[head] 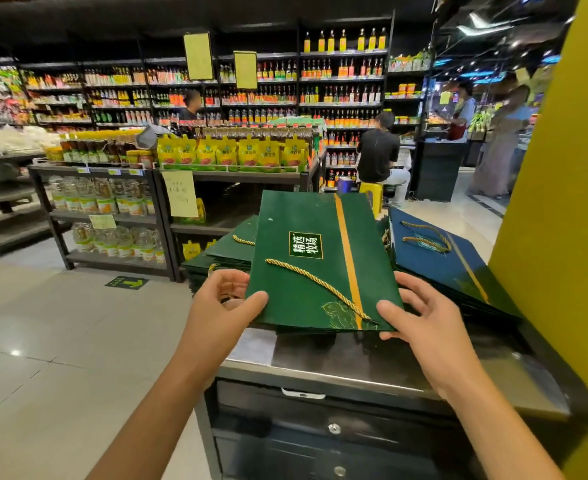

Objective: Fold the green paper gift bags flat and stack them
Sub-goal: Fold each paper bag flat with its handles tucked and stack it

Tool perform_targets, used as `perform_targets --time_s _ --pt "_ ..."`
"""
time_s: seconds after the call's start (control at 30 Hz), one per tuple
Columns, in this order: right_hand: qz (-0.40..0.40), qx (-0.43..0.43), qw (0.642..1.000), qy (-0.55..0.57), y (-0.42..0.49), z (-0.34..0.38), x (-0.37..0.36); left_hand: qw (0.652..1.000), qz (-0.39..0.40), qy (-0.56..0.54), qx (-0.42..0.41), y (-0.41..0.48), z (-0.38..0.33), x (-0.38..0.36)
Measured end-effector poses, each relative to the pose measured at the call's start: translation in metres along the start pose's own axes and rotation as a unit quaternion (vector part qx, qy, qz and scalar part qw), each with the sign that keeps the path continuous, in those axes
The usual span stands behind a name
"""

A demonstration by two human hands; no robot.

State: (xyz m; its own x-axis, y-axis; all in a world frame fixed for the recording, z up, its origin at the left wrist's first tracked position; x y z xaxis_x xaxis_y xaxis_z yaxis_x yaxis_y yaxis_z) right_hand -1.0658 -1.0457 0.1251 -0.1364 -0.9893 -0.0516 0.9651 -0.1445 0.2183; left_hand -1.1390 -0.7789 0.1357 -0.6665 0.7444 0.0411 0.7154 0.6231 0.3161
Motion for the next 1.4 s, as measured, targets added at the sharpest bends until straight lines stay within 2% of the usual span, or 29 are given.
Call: perform_targets --time_s 0.13,0.3,0.4,0.53,0.67,0.73,0.8,0.87,0.93,1.0,1.13,1.4 --pt "0.003 -0.002 1.000 -0.027 -0.011 -0.015 0.019 0.999 0.002 -0.021 0.031 -0.002 0.013 -0.017" --pt "0.016 0.019 0.996 -0.080 -0.012 -0.029 0.026 0.999 -0.004 -0.027 0.028 0.004 0.022 -0.038" --pt "0.007 0.053 0.992 -0.111 -0.014 -0.034 0.026 0.999 -0.011 -0.029 0.006 0.001 0.028 -0.046" --pt "-0.044 0.134 0.979 -0.149 -0.015 -0.037 0.025 0.999 -0.024 -0.029 -0.015 0.003 0.038 -0.046" --pt "-0.074 0.261 0.940 -0.207 -0.027 -0.038 0.021 0.999 -0.028 -0.036 -0.013 0.005 0.041 -0.044" --pt "-0.043 0.327 0.912 -0.243 -0.037 -0.038 0.018 0.999 -0.031 -0.038 -0.013 0.005 0.042 -0.044" --pt "0.011 0.393 0.867 -0.306 -0.044 -0.040 0.016 0.999 -0.034 -0.038 -0.015 0.005 0.043 -0.044" --pt "0.051 0.431 0.826 -0.360 -0.046 -0.044 0.013 0.998 -0.034 -0.044 -0.012 0.005 0.043 -0.044" --pt "0.059 0.454 0.804 -0.380 -0.046 -0.048 0.011 0.998 -0.031 -0.053 -0.005 0.005 0.044 -0.043" --pt "0.069 0.450 0.808 -0.374 -0.044 -0.049 0.011 0.998 -0.030 -0.056 -0.004 0.006 0.045 -0.041" --pt "0.101 0.388 0.853 -0.334 -0.045 -0.047 0.014 0.997 -0.025 -0.066 0.005 0.007 0.049 -0.038" --pt "0.073 0.410 0.874 -0.251 -0.035 -0.030 -0.003 0.997 0.022 -0.068 0.019 0.008 0.048 -0.033"
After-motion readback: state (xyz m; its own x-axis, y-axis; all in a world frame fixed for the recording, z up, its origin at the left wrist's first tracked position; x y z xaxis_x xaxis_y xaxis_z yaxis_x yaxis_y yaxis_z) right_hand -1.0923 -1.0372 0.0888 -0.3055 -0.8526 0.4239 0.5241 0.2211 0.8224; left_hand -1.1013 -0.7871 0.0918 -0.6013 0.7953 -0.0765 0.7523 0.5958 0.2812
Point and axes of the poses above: each hand's wrist, its own y-axis towards the middle knuckle, its own x-axis out of the back of the hand, z = x × y, the point moved 1 cm from there along y, towards the middle knuckle, and after that the axes turned 14 degrees about -z, right-handed, at the moved point
